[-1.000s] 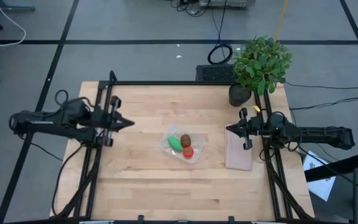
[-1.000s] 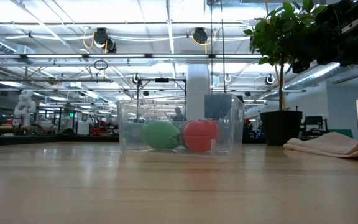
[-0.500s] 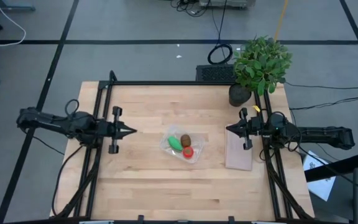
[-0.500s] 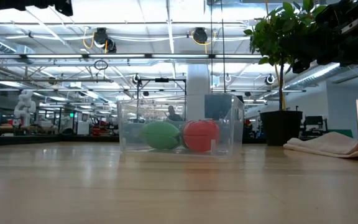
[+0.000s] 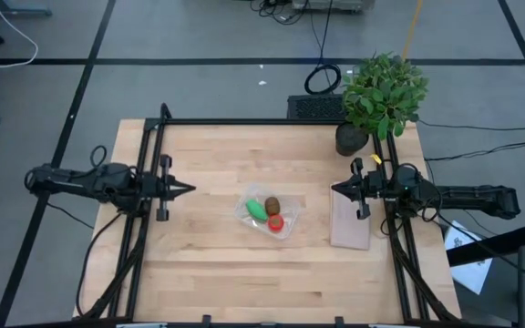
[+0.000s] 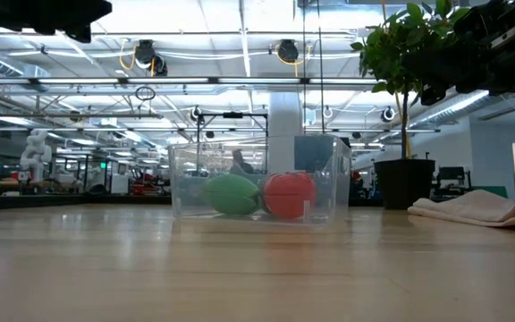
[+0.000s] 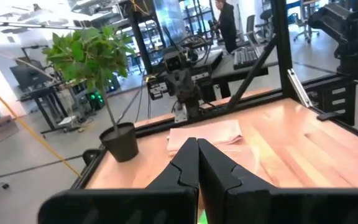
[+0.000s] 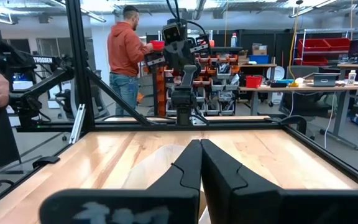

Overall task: Pick and placing Produce into tupperware
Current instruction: Return to Home Position

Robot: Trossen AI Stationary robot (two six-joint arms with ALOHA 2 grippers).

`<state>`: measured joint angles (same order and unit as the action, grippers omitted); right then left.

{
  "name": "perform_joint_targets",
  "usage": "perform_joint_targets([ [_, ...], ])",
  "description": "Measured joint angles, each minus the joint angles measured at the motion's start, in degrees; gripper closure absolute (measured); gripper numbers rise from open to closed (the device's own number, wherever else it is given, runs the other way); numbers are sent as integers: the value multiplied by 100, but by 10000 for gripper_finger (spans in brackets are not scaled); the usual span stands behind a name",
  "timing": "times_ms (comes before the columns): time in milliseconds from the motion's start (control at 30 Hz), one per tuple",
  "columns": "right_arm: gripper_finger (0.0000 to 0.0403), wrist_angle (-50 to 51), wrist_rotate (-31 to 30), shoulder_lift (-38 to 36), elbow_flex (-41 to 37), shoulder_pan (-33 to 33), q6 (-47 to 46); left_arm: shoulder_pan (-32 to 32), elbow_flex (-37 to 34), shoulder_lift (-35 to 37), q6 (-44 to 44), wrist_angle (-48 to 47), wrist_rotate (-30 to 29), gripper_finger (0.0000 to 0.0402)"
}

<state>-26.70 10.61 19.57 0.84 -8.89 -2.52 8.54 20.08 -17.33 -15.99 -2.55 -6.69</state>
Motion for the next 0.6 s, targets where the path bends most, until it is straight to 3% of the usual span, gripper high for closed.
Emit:
perform_joint_targets([
  [333, 403, -5, -20, -2, 0, -2, -83, 0, -461, 418, 113, -130, -288, 401],
  [600, 403, -239, -449, -2, 0, -9, -275, 0, -717, 948, 159, -485, -550, 401],
])
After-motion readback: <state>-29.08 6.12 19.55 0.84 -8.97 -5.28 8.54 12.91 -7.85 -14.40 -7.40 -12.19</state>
